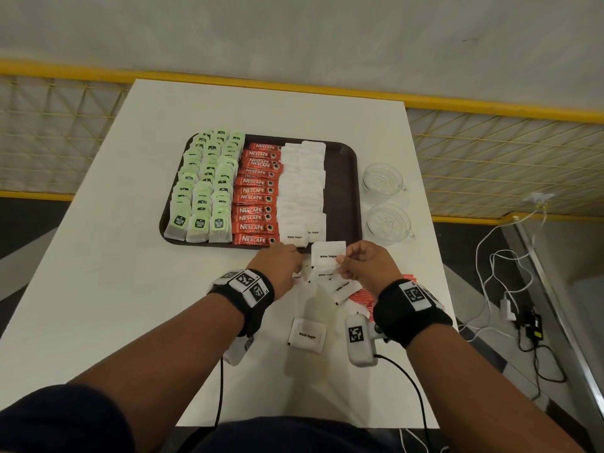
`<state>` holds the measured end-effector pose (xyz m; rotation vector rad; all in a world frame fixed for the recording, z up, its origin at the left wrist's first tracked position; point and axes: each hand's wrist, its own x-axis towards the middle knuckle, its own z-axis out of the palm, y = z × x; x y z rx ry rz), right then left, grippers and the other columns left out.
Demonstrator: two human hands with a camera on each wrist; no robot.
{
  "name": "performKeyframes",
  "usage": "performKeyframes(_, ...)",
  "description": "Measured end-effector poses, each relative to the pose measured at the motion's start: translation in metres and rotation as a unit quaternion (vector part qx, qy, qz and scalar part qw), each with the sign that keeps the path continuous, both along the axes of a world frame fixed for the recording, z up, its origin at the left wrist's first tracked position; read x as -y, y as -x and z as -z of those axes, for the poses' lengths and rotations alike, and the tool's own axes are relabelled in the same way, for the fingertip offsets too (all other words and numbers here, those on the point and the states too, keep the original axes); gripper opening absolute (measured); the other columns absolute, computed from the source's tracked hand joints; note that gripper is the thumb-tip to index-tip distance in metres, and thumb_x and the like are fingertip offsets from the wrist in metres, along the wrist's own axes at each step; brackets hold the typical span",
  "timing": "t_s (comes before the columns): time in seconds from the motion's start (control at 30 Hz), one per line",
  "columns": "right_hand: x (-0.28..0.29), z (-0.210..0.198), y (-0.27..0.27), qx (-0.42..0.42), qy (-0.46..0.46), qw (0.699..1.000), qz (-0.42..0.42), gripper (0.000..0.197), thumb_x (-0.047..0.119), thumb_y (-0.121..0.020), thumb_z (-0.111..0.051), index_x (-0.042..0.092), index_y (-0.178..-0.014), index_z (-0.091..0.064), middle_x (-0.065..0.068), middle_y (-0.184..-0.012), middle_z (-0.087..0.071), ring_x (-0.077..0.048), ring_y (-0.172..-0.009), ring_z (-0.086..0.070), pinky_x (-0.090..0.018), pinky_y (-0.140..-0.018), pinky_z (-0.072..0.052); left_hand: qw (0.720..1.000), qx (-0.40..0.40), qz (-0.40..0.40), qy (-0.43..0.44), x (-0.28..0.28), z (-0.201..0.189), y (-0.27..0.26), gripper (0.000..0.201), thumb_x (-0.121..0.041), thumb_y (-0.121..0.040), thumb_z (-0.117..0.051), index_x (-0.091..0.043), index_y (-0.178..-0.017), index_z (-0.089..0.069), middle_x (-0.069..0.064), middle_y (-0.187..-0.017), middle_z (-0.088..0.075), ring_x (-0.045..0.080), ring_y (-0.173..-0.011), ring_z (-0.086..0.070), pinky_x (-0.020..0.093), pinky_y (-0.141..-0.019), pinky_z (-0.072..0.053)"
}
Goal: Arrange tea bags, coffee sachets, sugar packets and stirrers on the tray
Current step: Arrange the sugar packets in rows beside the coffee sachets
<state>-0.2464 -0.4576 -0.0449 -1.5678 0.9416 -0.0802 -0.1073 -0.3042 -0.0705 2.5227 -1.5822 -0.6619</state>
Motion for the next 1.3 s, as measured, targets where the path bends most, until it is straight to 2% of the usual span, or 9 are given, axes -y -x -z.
performKeyframes(0.1, 0.0, -0.003, 0.002, 0.003, -0.014, 1.0, 0.006, 0.022, 0.004, -0.088, -0.068, -0.01, -0.102, -0.057, -0.017, -0.075, -0.067, -0.007, -0.052, -0.064, -0.019, -0.055, -0.055, 0.998, -0.05, -0.041, -0.002, -0.002, -0.002, 0.0, 0.018, -0.02, -0.087, -0.066, -0.02, -0.102, -0.057, 0.0, -0.108, -0.062, 0.021, -0.1, -0.058, 0.034, -0.085, -0.049)
performKeyframes(0.27, -0.001, -0.007, 0.001, 0.002, -0.033, 0.999, 0.003, 0.016, 0.004, -0.087, -0.069, -0.002, -0.096, -0.057, -0.016, -0.075, -0.068, -0.014, -0.059, -0.065, -0.025, -0.061, -0.057, 0.993, -0.098, -0.052, -0.031, -0.007, 0.0, -0.002, 0.041, -0.027, -0.088, -0.068, -0.017, -0.124, -0.052, 0.001, -0.112, -0.063, 0.022, -0.103, -0.06, 0.038, -0.09, -0.051)
performKeyframes(0.43, -0.004, -0.009, -0.001, 0.006, -0.046, 0.999, 0.004, 0.014, 0.002, -0.086, -0.069, 0.0, -0.092, -0.057, -0.016, -0.074, -0.067, -0.019, -0.062, -0.065, -0.03, -0.066, -0.058, 0.999, -0.042, -0.011, -0.012, -0.005, 0.002, -0.003, 0.045, -0.033, -0.085, -0.071, -0.016, -0.124, -0.057, 0.002, -0.122, -0.052, 0.021, -0.112, -0.05, 0.039, -0.098, -0.046)
performKeyframes(0.6, -0.008, -0.008, -0.001, 0.007, -0.043, 0.999, 0.01, 0.014, 0.003, -0.085, -0.07, 0.001, -0.089, -0.057, -0.016, -0.073, -0.067, -0.028, -0.069, -0.064, -0.043, -0.078, -0.056, 0.998, -0.049, 0.036, -0.02, 0.0, -0.001, -0.002, 0.034, -0.033, -0.084, -0.071, -0.012, -0.111, -0.064, 0.0, -0.12, -0.057, 0.02, -0.112, -0.053, 0.037, -0.095, -0.047)
performKeyframes(0.7, -0.007, -0.008, 0.001, 0.005, -0.041, 0.999, 0.017, 0.016, 0.004, -0.085, -0.071, -0.001, -0.092, -0.058, -0.017, -0.074, -0.068, -0.027, -0.069, -0.064, -0.042, -0.077, -0.056, 0.997, -0.057, 0.041, -0.026, 0.002, -0.001, -0.002, 0.025, -0.029, -0.085, -0.072, -0.009, -0.098, -0.065, 0.003, -0.117, -0.058, 0.022, -0.108, -0.055, 0.033, -0.092, -0.045)
performKeyframes(0.9, -0.007, -0.009, 0.001, 0.012, -0.05, 0.998, 0.024, 0.013, 0.003, -0.086, -0.07, 0.001, -0.089, -0.058, -0.016, -0.073, -0.068, -0.023, -0.065, -0.066, -0.036, -0.072, -0.057, 0.997, -0.073, -0.003, -0.02, 0.007, -0.006, 0.0, 0.029, -0.021, -0.082, -0.074, -0.015, -0.101, -0.054, 0.0, -0.101, -0.054, 0.023, -0.096, -0.059, 0.027, -0.076, -0.042)
performKeyframes(0.97, -0.007, -0.01, 0.002, 0.012, -0.052, 0.998, 0.024, 0.013, 0.002, -0.086, -0.07, 0.001, -0.09, -0.058, -0.016, -0.075, -0.067, -0.021, -0.063, -0.066, -0.034, -0.07, -0.058, 0.997, -0.072, 0.003, -0.041, 0.008, -0.006, 0.0, 0.024, -0.023, -0.082, -0.071, -0.017, -0.096, -0.053, 0.001, -0.102, -0.06, 0.025, -0.097, -0.061, 0.031, -0.077, -0.047)
performKeyframes(1.13, -0.008, -0.01, 0.004, 0.009, -0.054, 0.998, 0.027, 0.014, 0.003, -0.086, -0.07, 0.0, -0.092, -0.058, -0.017, -0.076, -0.067, -0.02, -0.063, -0.065, -0.035, -0.071, -0.058, 0.996, -0.058, -0.012, -0.064, 0.005, -0.003, -0.001, 0.031, -0.034, -0.082, -0.071, -0.017, -0.107, -0.062, 0.005, -0.109, -0.06, 0.026, -0.099, -0.059, 0.034, -0.086, -0.05)
performKeyframes(1.3, -0.007, -0.009, 0.006, 0.005, -0.056, 0.998, 0.03, 0.015, 0.003, -0.086, -0.07, -0.001, -0.094, -0.058, -0.017, -0.077, -0.067, -0.018, -0.06, -0.065, -0.028, -0.065, -0.058, 0.97, -0.204, -0.133, 0.008, -0.008, 0.001, -0.008, 0.029, -0.024, -0.08, -0.075, -0.018, -0.099, -0.055, -0.001, -0.096, -0.059, 0.018, -0.085, -0.057, 0.027, -0.072, -0.046)
